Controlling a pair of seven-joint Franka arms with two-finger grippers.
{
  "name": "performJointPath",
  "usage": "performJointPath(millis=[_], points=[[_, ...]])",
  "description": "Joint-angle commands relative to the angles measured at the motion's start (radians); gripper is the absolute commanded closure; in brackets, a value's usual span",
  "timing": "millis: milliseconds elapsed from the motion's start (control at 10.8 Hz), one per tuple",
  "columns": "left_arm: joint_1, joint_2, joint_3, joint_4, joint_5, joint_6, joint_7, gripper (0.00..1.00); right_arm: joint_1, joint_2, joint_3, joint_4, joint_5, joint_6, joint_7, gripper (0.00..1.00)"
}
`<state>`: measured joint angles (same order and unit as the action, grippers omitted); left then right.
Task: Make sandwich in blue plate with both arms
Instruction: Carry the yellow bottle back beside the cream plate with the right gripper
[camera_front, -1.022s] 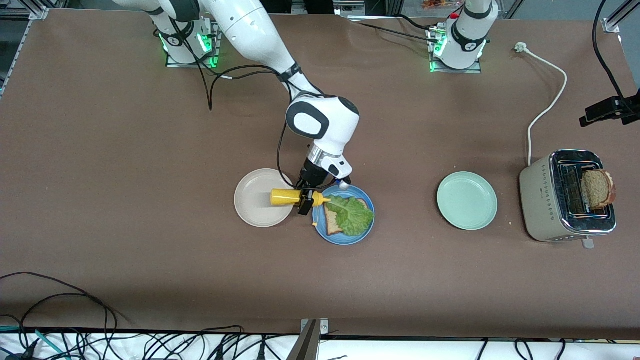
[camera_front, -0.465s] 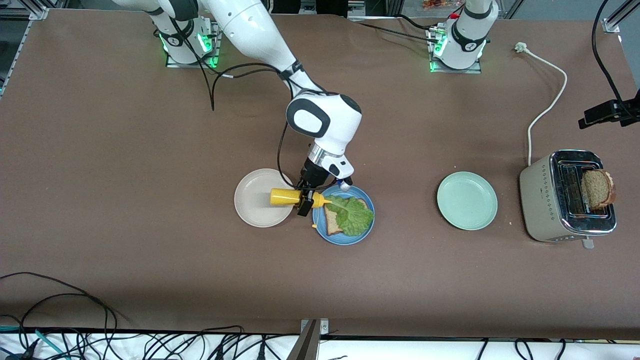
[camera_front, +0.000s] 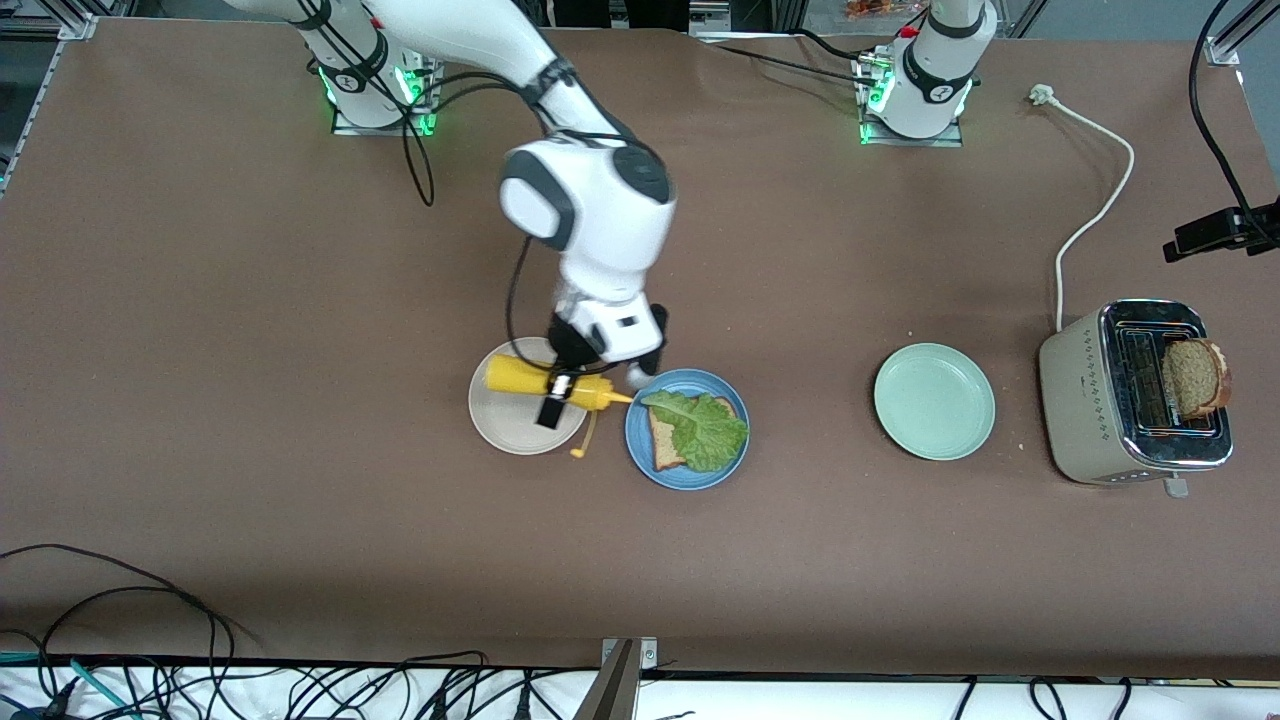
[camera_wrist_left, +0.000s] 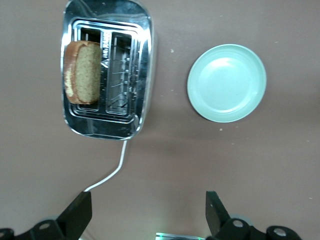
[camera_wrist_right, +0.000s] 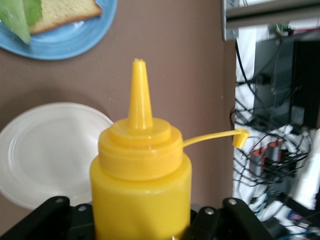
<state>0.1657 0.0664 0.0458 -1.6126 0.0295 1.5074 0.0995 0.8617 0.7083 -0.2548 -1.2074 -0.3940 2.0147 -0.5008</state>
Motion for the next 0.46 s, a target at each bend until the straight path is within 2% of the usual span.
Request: performJointPath(millis=[0,186,372], points=[[-0.002,0.064,-0.007,0.069,0.092,-0.010,0.011,0.00,-0.168,-0.240,0.017,-0.199,0.266,0.010,-0.190,1.00],[0.000,0.102,-0.007,0.074,0.102,-0.010,-0.001,0.00,-0.303,-0.343,0.017,-0.308,0.522,0.009,-0.389,1.00],[0.006,0.156,-0.001,0.092,0.102,0.006,0.008,0.00,-0.407,-0.403,0.016,-0.406,0.720,0.007,-0.595,1.00]])
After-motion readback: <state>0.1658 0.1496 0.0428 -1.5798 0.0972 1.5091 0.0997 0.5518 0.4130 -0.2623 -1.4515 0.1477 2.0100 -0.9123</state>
